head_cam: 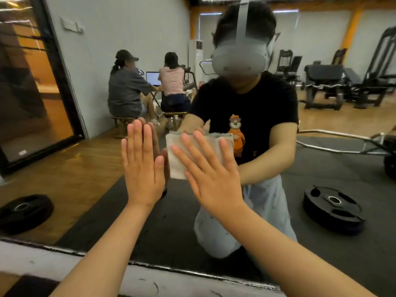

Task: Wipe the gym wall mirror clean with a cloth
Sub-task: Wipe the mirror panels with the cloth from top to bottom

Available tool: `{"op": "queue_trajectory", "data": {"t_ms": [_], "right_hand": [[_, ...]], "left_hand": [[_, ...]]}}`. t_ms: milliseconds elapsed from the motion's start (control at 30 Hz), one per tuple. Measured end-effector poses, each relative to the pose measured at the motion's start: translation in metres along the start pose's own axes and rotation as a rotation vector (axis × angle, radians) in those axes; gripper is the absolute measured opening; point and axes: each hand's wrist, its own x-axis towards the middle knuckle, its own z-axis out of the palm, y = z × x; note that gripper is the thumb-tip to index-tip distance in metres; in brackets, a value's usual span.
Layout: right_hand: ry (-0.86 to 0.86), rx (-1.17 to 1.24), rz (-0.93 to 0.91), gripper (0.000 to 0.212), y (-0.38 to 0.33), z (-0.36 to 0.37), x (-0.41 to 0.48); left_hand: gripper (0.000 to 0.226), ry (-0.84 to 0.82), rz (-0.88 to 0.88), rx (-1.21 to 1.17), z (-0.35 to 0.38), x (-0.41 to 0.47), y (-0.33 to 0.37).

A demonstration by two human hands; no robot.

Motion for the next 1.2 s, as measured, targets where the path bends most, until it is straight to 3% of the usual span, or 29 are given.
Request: {"op": "queue_trajectory", "data": {"t_ms": [200,333,467,667,800,933,1033,1200], "right_hand": [[-0.154,-0.030,-0.180,0.070,-0.021,0.020,-0.102],[-0.173,-0.044,-0.221,0.057,0.010,0.010,-0.133],[-0.135,-0.050,-0.096,0.053,0.049,-0.009,-0.111],[0.042,-0.007,0.192,0.050,0.144,-0.067,-0.009],[0.081,-0.111,0.161,0.052,0.158,-0.073,-0.006],[0.015,-0.011,0.071,0.054,0.133,-0.050,-0.071],[-0.100,-0.129,-0.096,0.056,0.116,-0.024,-0.161],[-0.189,-0.173,-0.160,0.063,0.129,-0.023,-0.255]], "left_hand": [[0.082,-0.094,-0.030,0.167,-0.002,0.000,-0.001],[0.087,-0.141,-0.035,0.255,-0.006,0.000,0.004],[0.087,-0.214,-0.048,0.324,-0.013,0.001,0.009],[0.086,-0.290,-0.073,0.304,-0.031,0.001,0.020],[0.081,-0.288,0.081,0.217,-0.036,-0.026,0.059],[0.077,-0.290,0.186,0.175,-0.011,-0.035,0.103],[0.076,-0.270,0.224,0.223,0.009,-0.029,0.116],[0.081,-0.252,0.246,0.231,0.025,-0.029,0.110]]}}
